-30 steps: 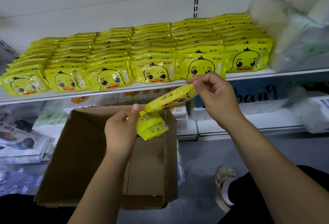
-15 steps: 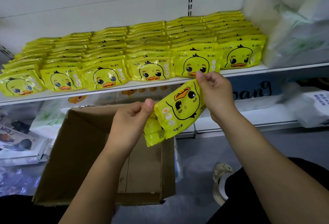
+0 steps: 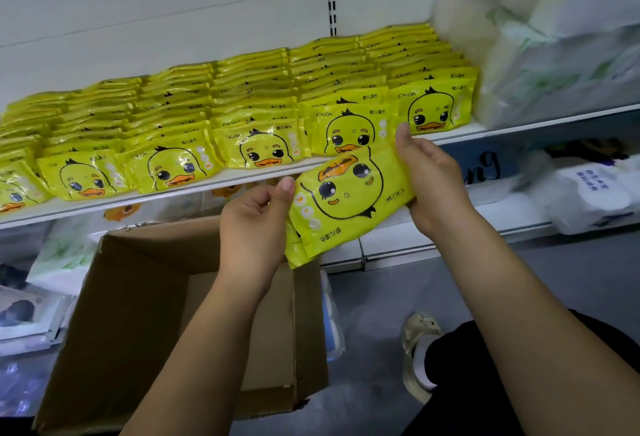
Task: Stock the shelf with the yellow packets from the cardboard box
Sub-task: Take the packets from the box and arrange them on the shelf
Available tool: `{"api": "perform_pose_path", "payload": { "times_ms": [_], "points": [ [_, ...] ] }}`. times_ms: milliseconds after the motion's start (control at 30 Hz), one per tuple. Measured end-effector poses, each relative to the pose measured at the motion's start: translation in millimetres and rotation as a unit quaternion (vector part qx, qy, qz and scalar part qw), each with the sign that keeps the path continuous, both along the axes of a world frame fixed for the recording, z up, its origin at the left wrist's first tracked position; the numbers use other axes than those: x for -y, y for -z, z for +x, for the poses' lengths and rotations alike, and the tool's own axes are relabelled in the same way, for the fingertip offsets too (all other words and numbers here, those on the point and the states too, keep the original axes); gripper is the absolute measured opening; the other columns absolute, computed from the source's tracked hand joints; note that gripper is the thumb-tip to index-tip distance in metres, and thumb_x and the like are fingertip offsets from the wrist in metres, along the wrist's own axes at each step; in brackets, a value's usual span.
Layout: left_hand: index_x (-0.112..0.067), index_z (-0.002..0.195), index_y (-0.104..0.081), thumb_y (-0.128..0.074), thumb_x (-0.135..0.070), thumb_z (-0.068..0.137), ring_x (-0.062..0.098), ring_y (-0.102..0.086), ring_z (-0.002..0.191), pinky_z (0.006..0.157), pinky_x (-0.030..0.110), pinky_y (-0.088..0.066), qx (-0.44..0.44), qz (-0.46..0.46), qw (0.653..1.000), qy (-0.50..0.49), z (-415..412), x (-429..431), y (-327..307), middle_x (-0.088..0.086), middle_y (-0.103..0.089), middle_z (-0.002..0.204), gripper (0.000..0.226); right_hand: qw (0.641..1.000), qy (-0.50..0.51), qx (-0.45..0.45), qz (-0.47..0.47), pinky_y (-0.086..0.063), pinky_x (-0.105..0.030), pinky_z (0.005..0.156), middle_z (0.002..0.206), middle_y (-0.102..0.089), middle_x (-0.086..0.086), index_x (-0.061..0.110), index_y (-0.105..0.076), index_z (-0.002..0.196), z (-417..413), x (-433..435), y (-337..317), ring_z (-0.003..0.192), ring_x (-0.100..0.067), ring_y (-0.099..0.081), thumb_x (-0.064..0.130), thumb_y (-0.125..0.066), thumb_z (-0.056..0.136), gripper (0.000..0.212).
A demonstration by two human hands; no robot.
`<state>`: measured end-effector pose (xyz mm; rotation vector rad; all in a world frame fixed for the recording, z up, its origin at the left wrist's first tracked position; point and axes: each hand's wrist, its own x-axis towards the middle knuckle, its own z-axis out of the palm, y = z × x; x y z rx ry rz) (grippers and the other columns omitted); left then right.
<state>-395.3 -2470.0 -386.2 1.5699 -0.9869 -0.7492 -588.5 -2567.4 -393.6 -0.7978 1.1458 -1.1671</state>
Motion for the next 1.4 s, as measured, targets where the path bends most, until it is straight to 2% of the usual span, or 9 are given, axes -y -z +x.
{"api": "perform_pose_path", "payload": {
  "times_ms": [100, 200, 367, 600, 800, 967, 1100, 1300, 1400],
  "points": [
    [-0.012, 0.074, -0.069, -0.063, -0.033, 0.101, -0.003, -0.035, 0.048, 0.048, 0.018, -0.033, -0.005, -0.016, 0.999, -0.034, -15, 14, -4, -0.016, -0.044, 0.046, 0.034, 0.975, -0.083, 0.191, 0.079, -0.056, -0.048, 0.094, 0.119, -0.073, -0.008, 0.018, -0.067, 0.122, -11, -2, -3, 0.113, -0.026, -0.069, 0.05, -0.063, 0.088, 0.047],
    [-0.019, 0.078, -0.073, -0.064, -0.037, 0.1, -0.008, -0.049, 0.058, 0.059, 0.017, -0.041, 0.001, -0.026, 0.999, -0.024, -26, 26, -3, -0.018, -0.058, 0.059, 0.029, 0.961, -0.144, 0.215, 0.098, -0.055, -0.051, 0.096, 0.123, -0.071, -0.01, 0.014, -0.063, 0.127, -7, -14, 3, 0.116, -0.027, -0.067, 0.024, -0.07, 0.084, 0.045],
    [0.002, 0.079, -0.069, -0.058, -0.053, 0.098, 0.011, -0.047, 0.063, 0.054, 0.024, -0.04, 0.017, -0.006, 1.0, -0.016, -35, 33, 1, 0.01, -0.054, 0.069, 0.059, 0.993, -0.109, 0.021, -0.046, -0.056, -0.049, 0.095, 0.122, -0.071, -0.009, 0.008, -0.049, 0.136, -31, -1, 7, 0.112, -0.026, -0.069, 0.0, -0.072, 0.086, 0.055],
    [-0.005, 0.085, -0.076, -0.065, -0.081, 0.077, 0.013, -0.054, 0.074, 0.062, 0.021, -0.039, 0.087, 0.075, 0.974, 0.198, -35, 49, -14, 0.018, -0.068, 0.076, 0.077, 0.92, -0.352, -0.082, -0.153, -0.052, -0.045, 0.101, 0.135, -0.064, -0.007, 0.013, -0.042, 0.145, -75, 2, 1, 0.125, -0.025, -0.061, -0.002, -0.069, 0.086, 0.066],
    [-0.021, 0.09, -0.073, -0.068, -0.044, 0.081, 0.0, -0.072, 0.072, 0.066, 0.018, -0.054, 0.002, 0.084, 0.962, 0.258, -61, 46, -18, -0.012, -0.077, 0.075, 0.025, 0.949, -0.254, -0.092, -0.164, -0.058, -0.04, 0.092, 0.128, -0.064, -0.016, 0.021, -0.054, 0.14, -76, 8, 1, 0.111, -0.025, -0.069, 0.006, -0.082, 0.075, 0.073],
    [-0.015, 0.106, -0.075, -0.078, -0.037, 0.087, 0.009, -0.076, 0.089, 0.077, 0.025, -0.058, -0.005, 0.057, 0.984, 0.17, -58, 52, -4, -0.007, -0.08, 0.094, 0.029, 0.971, -0.082, -0.153, -0.164, -0.053, -0.019, 0.082, 0.108, -0.072, 0.01, 0.027, -0.069, 0.113, -76, 9, -1, 0.099, -0.002, -0.067, 0.037, -0.078, 0.081, 0.034],
    [-0.008, 0.086, -0.068, -0.085, -0.057, 0.073, 0.022, -0.066, 0.073, 0.071, 0.041, -0.052, -0.169, 0.051, 0.982, 0.07, -61, 60, -1, 0.009, -0.071, 0.081, 0.054, 0.992, -0.087, -0.09, 0.02, -0.055, -0.042, 0.094, 0.122, -0.068, 0.003, 0.034, -0.063, 0.107, -82, 10, 2, 0.114, -0.017, -0.065, 0.078, -0.063, 0.066, 0.06],
    [0.001, 0.133, -0.061, -0.069, -0.035, 0.089, 0.028, -0.073, 0.109, 0.09, 0.045, -0.061, -0.349, 0.032, 0.933, 0.078, -91, 67, -9, 0.018, -0.073, 0.122, 0.057, 0.995, -0.028, 0.097, 0.008, -0.057, -0.05, 0.088, 0.11, -0.074, -0.01, 0.017, -0.054, 0.134, -64, 8, 3, 0.09, -0.029, -0.07, 0.046, -0.076, 0.07, 0.074],
    [-0.003, 0.138, -0.058, -0.068, -0.039, 0.085, 0.03, -0.069, 0.118, 0.096, 0.05, -0.058, -0.38, 0.025, 0.92, 0.089, -103, 71, -8, 0.016, -0.071, 0.128, 0.064, 0.989, -0.016, 0.145, -0.024, -0.052, -0.056, 0.092, 0.122, -0.071, -0.008, 0.022, -0.053, 0.137, -61, 13, 5, 0.104, -0.03, -0.069, 0.046, -0.068, 0.08, 0.064]
  ]
}}
